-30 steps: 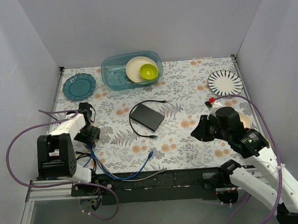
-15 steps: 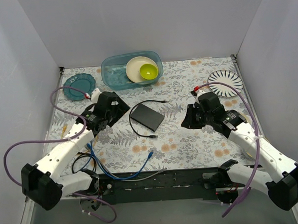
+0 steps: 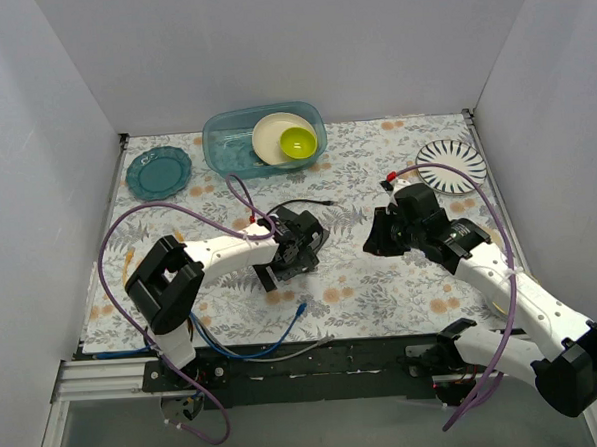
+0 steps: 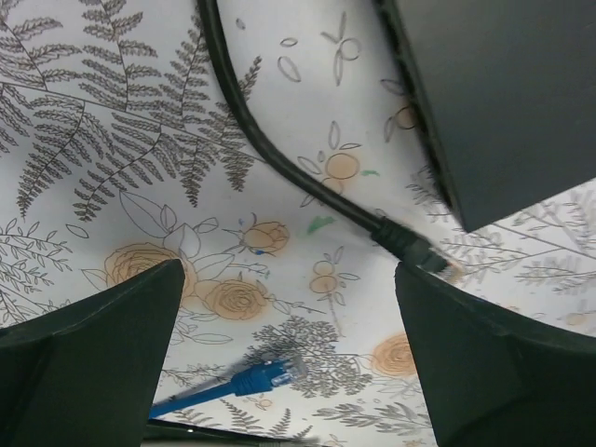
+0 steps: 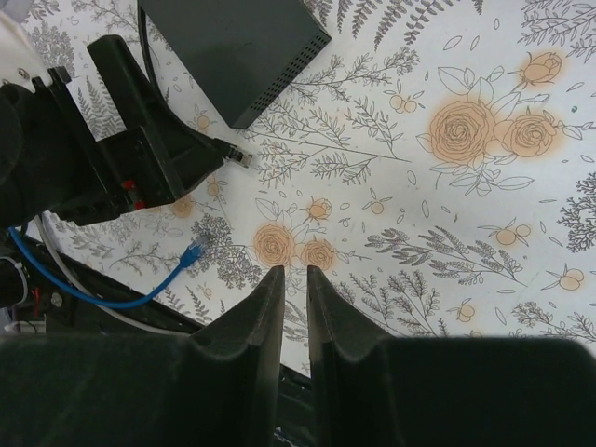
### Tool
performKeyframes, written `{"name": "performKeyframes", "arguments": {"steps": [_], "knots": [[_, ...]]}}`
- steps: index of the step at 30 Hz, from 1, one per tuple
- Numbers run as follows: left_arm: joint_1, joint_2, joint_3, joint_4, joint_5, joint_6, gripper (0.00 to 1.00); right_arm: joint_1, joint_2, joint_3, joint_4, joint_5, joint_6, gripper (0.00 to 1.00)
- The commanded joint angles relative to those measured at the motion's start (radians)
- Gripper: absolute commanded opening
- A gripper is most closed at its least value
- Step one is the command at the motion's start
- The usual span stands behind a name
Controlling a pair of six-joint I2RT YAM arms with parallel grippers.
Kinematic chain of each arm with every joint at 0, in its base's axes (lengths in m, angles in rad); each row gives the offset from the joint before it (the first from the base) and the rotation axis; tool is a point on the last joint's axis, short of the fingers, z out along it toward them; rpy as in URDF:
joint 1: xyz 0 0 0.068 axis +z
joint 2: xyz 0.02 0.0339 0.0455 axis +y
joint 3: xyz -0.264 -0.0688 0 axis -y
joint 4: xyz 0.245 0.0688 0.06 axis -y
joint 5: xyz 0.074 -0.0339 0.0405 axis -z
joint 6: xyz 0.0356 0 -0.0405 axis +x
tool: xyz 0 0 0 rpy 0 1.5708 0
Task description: Pull the plug from the switch port
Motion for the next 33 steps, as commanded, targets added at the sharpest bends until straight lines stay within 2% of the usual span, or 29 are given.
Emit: {"name": "performKeyframes", "arguments": {"steps": [1, 4, 9, 14, 19, 20, 24, 30, 31, 32, 33], "knots": [[-0.001, 0.007, 0.062, -0.027, -0.039, -0.098, 0.98, 0.003, -0.045, -0.011, -0.004, 0.023, -0.028, 0.24], [-0.001, 0.036, 0.065, -0.018, -0.031, -0.121, 0.98, 0.003, -0.068, -0.028, -0.020, 0.023, -0.034, 0.24], [-0.013, -0.056, -0.029, 0.116, -0.021, -0.144, 0.96, 0.003, -0.104, -0.050, -0.044, 0.032, -0.048, 0.24], [-0.013, 0.085, 0.069, -0.002, 0.001, -0.191, 0.90, 0.003, -0.111, -0.033, -0.061, 0.040, -0.068, 0.24], [-0.013, 0.148, 0.042, -0.038, 0.062, -0.213, 0.78, 0.001, -0.109, -0.014, -0.070, 0.055, -0.097, 0.24], [-0.013, 0.140, 0.024, -0.035, 0.070, -0.216, 0.70, 0.003, -0.114, -0.017, -0.069, 0.060, -0.099, 0.24], [-0.011, 0.050, -0.103, -0.021, 0.098, -0.226, 0.47, 0.001, -0.126, -0.040, -0.054, 0.057, -0.096, 0.24], [-0.005, -0.125, -0.205, -0.019, 0.099, -0.245, 0.18, 0.001, -0.120, -0.068, -0.021, 0.035, -0.087, 0.24], [-0.002, -0.140, -0.216, -0.030, 0.098, -0.246, 0.05, 0.001, -0.118, -0.068, -0.017, 0.034, -0.087, 0.24], [0.005, -0.156, -0.219, -0.038, 0.092, -0.246, 0.00, 0.001, -0.112, -0.068, -0.009, 0.027, -0.085, 0.24], [0.008, -0.186, -0.217, -0.050, 0.076, -0.251, 0.00, 0.003, -0.111, -0.068, -0.007, 0.026, -0.085, 0.24]]}}
